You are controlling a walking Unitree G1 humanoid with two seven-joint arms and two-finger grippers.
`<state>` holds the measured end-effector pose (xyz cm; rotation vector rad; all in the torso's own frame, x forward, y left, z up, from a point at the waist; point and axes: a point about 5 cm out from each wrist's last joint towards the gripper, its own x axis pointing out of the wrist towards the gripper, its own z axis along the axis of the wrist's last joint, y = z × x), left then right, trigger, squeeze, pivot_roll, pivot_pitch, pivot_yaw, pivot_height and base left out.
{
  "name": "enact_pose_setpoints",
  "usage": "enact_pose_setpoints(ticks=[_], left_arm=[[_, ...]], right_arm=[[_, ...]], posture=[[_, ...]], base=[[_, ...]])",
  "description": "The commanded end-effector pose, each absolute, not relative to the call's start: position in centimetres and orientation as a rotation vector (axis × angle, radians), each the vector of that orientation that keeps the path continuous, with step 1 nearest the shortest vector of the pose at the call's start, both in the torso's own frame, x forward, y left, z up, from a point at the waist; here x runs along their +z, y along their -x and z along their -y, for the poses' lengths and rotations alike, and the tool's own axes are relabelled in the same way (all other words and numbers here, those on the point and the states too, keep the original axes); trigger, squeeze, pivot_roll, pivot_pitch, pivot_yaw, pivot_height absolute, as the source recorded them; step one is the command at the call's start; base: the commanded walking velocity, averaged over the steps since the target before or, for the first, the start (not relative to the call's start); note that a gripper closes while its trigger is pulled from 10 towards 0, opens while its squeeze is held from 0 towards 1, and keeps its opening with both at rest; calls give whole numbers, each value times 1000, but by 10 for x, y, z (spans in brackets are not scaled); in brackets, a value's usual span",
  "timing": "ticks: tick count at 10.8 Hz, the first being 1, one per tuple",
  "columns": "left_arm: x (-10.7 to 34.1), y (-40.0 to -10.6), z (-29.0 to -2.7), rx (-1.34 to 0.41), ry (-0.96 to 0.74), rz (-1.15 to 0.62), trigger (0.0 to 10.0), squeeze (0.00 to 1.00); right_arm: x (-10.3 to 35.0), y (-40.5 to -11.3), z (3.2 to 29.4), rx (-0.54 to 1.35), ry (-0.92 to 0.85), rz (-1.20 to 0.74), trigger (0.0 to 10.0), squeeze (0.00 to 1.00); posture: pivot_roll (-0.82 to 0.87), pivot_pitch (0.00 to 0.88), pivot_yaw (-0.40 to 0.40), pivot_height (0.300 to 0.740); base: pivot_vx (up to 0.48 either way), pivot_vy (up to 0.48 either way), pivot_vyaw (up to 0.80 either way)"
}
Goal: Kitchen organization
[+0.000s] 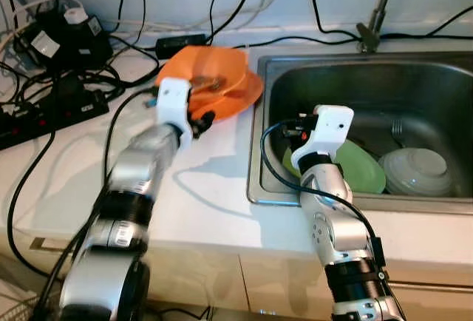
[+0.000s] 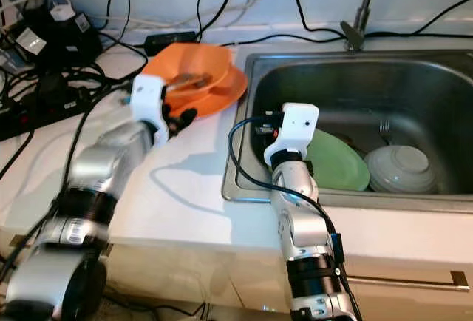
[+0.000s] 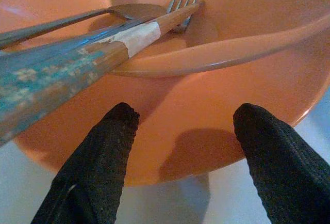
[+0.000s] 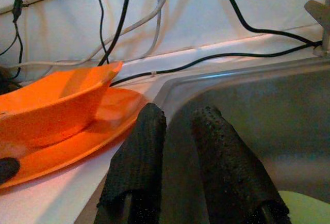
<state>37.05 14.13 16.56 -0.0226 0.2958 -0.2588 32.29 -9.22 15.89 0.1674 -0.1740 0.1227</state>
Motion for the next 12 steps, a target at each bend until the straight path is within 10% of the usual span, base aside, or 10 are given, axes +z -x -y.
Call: enact_pose_setpoints(ticks=[1,6,12], left_arm=[[132,-355,-151,-236,54,-461,10000,0],[143,-306,-141,-268,64,-496,10000,0],[193,-318,-141,-214,49,-211,10000,0]], right_arm=[[149,-322,91,121,-185,142,10000,0],[148,-327,87,139,-190,139,10000,0],[148,-328,87,147,-188,146,10000,0]], posture=[[102,32,118,740],[135,30,113,740],[127,26,102,740]], base=[[0,0,0],[0,0,0],[0,0,0]])
